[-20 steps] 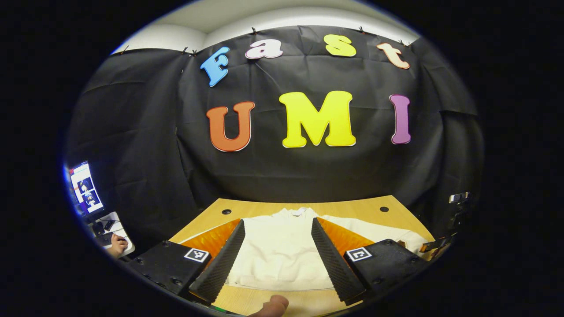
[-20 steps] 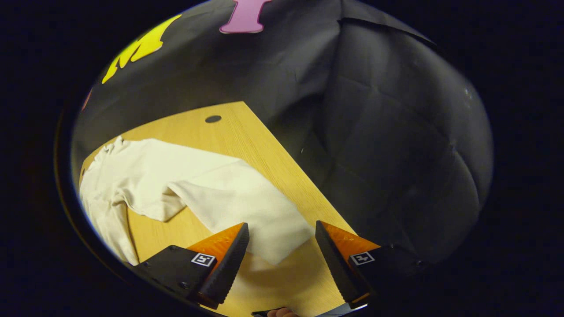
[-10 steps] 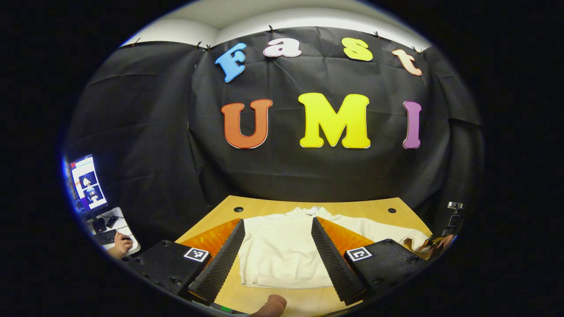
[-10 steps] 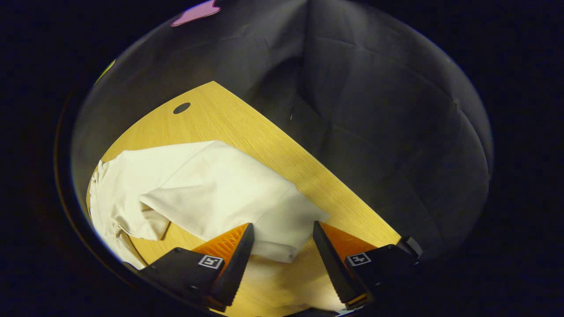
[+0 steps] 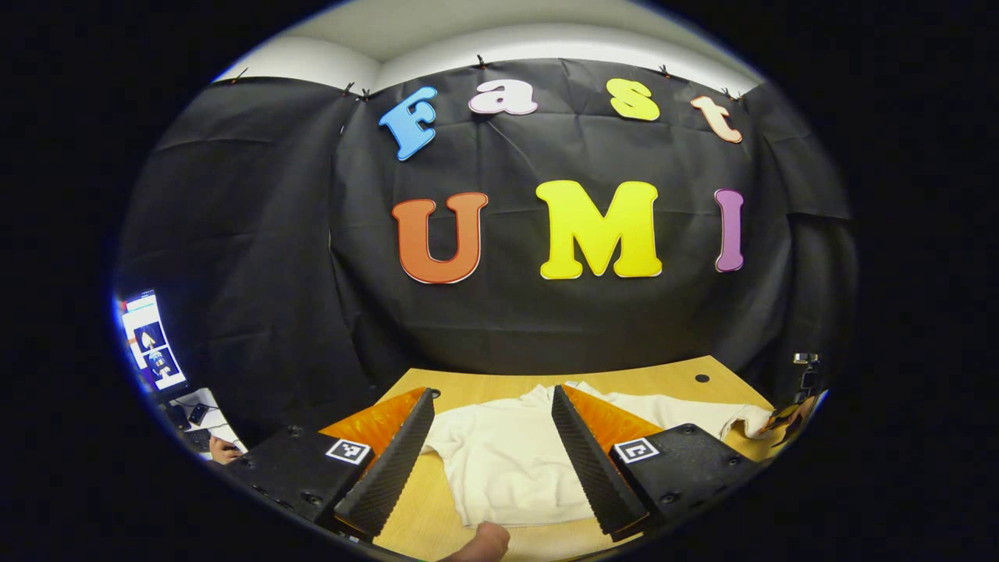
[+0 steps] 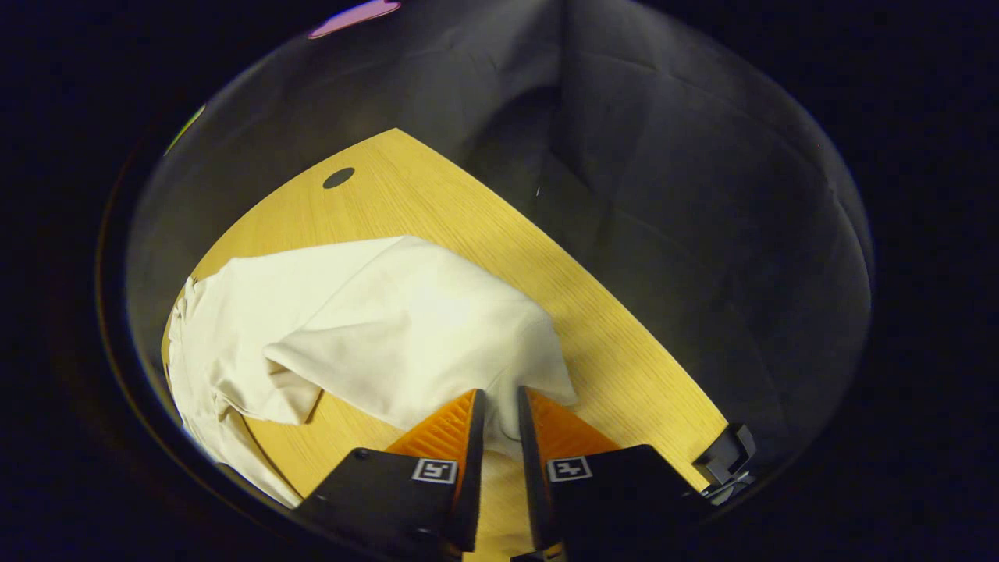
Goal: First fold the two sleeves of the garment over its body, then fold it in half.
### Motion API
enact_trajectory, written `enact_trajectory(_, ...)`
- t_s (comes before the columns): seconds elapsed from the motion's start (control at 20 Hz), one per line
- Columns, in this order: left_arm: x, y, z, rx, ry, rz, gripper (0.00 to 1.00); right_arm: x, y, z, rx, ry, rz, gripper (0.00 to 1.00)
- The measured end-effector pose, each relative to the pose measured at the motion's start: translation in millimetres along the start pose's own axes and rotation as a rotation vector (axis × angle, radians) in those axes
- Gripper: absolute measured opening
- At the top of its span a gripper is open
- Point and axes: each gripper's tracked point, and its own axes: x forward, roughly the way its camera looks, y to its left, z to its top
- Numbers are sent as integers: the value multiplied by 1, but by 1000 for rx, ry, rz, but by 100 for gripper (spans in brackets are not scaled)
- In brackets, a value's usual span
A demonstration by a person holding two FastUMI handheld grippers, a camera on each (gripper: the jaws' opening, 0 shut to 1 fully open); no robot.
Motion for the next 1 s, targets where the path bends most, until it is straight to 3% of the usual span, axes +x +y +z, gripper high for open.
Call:
enact_trajectory(0.05, 1, 0, -2, 9, -1, -9, 97, -2, -1, 3, -5, -6, -13, 25)
enact_trajectory(0.1, 1, 1, -3, 15, -1, -16, 97, -4, 0, 4, -1, -7, -12, 9)
enact_trajectory(0.25, 6, 6, -12, 2, 6, -23, 97, -19, 0, 10, 17, -33, 1, 9)
enact_trajectory(0.3, 8, 9, -14, -2, 9, -22, 97, -25, 5, 15, 29, -44, 23, 1)
enact_trajectory(0.55, 18, 17, -28, -32, 6, -62, 97, -87, 40, 49, -6, -138, 101, 0)
enact_trajectory(0.75, 25, 27, -45, -68, 30, -100, 97, -153, 119, 79, -44, -226, 226, 0)
enact_trajectory(1.0, 32, 59, -68, -59, 66, -100, 97, -227, 271, 75, -166, -303, 440, 0)
